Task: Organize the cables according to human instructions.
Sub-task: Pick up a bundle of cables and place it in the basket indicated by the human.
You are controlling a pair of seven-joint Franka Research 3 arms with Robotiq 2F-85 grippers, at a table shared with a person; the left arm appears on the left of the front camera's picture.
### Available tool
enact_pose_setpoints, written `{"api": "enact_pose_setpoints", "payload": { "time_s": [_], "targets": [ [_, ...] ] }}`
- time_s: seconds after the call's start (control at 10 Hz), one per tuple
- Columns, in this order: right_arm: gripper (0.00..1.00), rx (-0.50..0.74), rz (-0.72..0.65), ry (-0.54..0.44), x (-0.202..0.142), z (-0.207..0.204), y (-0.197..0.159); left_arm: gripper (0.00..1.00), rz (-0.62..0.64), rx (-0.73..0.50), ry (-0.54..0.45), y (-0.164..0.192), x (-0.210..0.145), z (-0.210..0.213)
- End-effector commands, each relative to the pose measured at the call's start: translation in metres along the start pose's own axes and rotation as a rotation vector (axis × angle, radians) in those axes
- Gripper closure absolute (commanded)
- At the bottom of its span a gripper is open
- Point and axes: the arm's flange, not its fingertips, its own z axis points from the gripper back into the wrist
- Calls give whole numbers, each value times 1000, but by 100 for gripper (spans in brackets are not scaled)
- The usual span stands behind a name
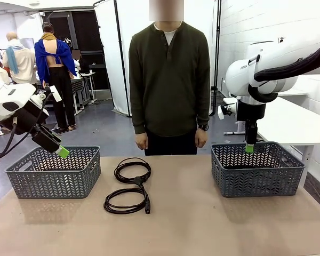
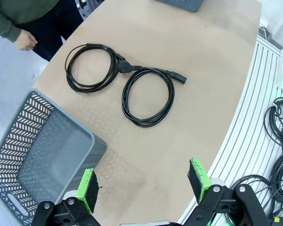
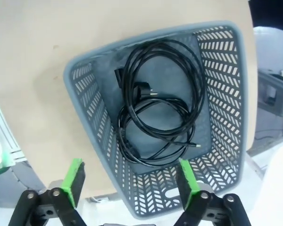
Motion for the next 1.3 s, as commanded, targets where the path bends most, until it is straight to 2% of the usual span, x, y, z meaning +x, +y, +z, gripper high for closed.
{"api": "enact_pose_setpoints", "payload": {
  "time_s": [0.0,0.2,0.4,0.5,0.8,1.0,1.2],
  "targets": [
    [0,24,-29,-13,0,5,-2,0,0,-8,-5,2,-1,0],
    [0,22,-37,0,1,9,2,0,0,-8,-5,2,-1,0],
    [0,5,-103,-7,-8,14,0,0,0,-8,-5,2,-1,0],
    [0,9,-19,-1,-1,8,1,0,0,-8,-5,2,-1,0],
    [0,5,-41,-2,-2,11,1,0,0,-8,-5,2,-1,0],
    [0,-16,-135,-62,6,27,24,0,0,-8,-5,2,-1,0],
    [0,-37,-163,-128,20,36,57,0,0,-8,-5,2,-1,0]
  ]
}}
